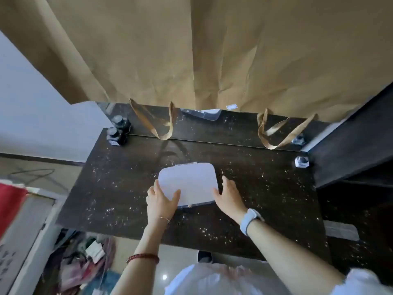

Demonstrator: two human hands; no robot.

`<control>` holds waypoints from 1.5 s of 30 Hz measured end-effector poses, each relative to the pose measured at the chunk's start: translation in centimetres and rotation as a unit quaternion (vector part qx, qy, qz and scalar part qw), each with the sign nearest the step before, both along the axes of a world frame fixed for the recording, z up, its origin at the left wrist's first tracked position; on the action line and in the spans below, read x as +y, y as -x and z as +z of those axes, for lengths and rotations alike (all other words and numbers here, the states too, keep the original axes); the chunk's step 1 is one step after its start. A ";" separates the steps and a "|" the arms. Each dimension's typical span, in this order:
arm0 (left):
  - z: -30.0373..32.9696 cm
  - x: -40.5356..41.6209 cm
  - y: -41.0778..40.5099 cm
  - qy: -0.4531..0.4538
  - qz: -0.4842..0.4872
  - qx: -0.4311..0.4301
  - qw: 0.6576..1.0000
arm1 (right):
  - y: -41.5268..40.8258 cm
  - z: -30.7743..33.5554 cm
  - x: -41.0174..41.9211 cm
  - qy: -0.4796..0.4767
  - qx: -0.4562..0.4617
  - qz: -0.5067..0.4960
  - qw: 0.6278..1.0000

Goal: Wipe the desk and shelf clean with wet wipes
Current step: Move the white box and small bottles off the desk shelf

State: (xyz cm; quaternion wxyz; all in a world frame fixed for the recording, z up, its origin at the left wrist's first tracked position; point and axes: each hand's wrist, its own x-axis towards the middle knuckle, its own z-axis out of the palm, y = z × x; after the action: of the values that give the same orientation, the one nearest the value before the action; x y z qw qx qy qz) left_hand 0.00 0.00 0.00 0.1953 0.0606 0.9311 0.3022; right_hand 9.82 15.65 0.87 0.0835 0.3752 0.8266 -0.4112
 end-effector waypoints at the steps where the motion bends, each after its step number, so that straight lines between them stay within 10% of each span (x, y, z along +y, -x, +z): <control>1: -0.3 0.4 0.5 0.002 0.013 -0.034 0.999 | 0.8 -0.4 0.0 0.011 -0.017 -0.001 1.000; 11: -0.4 2.4 -0.7 -0.048 0.025 -0.013 0.998 | -1.2 -0.6 -0.1 0.006 0.074 -0.084 0.994; 31: 5.1 24.0 -25.2 -0.190 -0.379 0.102 0.900 | -31.4 1.3 14.8 -0.057 0.302 -0.448 0.840; 45: 4.2 38.0 -28.8 -0.119 -0.277 -0.006 0.954 | -32.1 3.2 30.9 -0.142 0.236 -0.378 0.884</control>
State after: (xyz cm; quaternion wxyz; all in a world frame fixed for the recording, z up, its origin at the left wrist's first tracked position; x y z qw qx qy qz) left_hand 28.75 37.99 4.16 0.2678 0.3368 0.8341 0.3450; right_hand 41.87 46.59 4.05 -0.3305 0.5589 0.6667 -0.3659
